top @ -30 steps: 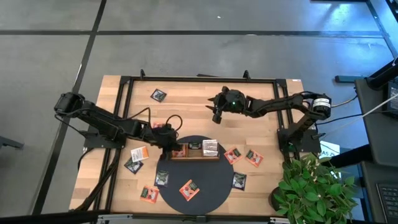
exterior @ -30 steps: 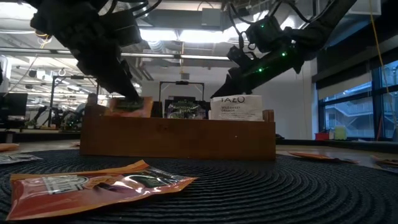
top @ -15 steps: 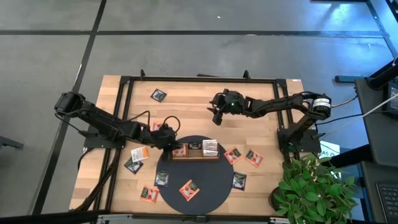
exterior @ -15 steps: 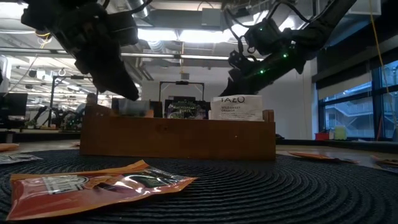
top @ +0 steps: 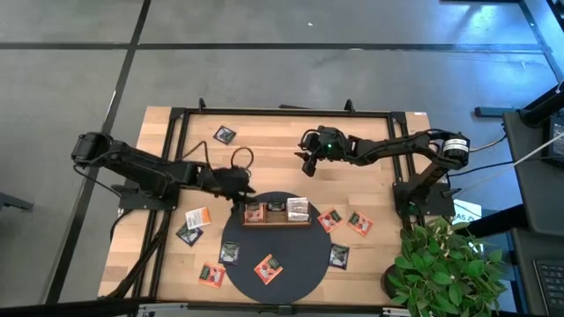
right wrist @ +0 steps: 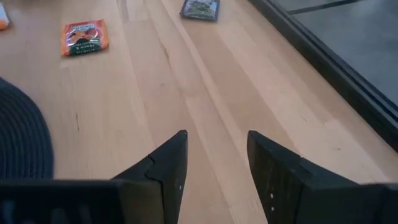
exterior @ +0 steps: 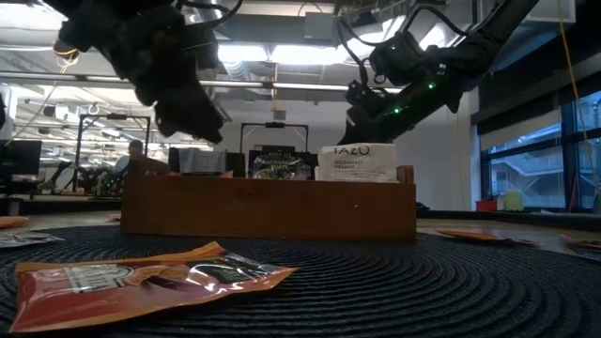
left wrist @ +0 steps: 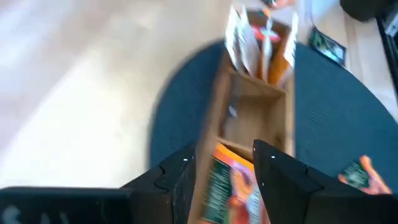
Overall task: Pick & Place Tea
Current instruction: Put the orange tea bag into the left section of the wooden organizer
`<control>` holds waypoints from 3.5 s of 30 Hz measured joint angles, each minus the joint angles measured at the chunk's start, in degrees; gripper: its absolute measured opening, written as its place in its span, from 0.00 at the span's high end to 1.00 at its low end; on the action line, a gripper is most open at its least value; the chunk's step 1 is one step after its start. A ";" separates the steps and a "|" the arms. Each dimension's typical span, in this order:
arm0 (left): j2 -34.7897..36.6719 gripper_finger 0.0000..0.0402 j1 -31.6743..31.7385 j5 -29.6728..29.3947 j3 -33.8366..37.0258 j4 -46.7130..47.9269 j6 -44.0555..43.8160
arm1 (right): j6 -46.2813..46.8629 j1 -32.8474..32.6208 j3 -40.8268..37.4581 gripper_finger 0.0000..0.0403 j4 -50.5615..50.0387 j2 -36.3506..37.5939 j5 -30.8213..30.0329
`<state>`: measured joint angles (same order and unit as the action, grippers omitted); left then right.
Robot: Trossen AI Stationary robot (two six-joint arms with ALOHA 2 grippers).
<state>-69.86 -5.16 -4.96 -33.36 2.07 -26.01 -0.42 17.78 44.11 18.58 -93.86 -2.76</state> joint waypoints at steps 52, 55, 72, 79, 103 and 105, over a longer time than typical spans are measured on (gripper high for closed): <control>0.98 0.63 8.30 -0.77 0.00 3.67 18.27 | 80.71 -48.52 0.27 0.58 -65.33 1.85 0.77; 0.98 0.62 8.30 -0.94 0.00 2.07 20.24 | 92.60 -46.24 0.49 0.58 -64.71 0.26 0.27; 0.98 0.62 8.30 -0.95 0.00 -1.49 27.59 | 120.76 -25.91 -0.17 0.58 -65.69 -0.14 -16.32; 0.98 0.63 8.30 -0.95 0.00 -1.49 26.45 | 113.31 -21.87 -0.26 0.58 -52.70 -0.35 -27.51; -10.96 0.62 11.91 3.60 -6.72 -18.43 19.25 | 51.20 -7.32 -0.01 0.58 -39.33 11.38 -24.55; -15.86 0.62 13.14 3.64 -10.26 -18.22 19.53 | 47.54 -5.94 -0.01 0.58 -39.39 11.97 -22.30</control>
<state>-85.72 7.98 -1.32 -43.62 -16.15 -6.48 47.12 11.84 44.10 -20.81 -81.90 -25.06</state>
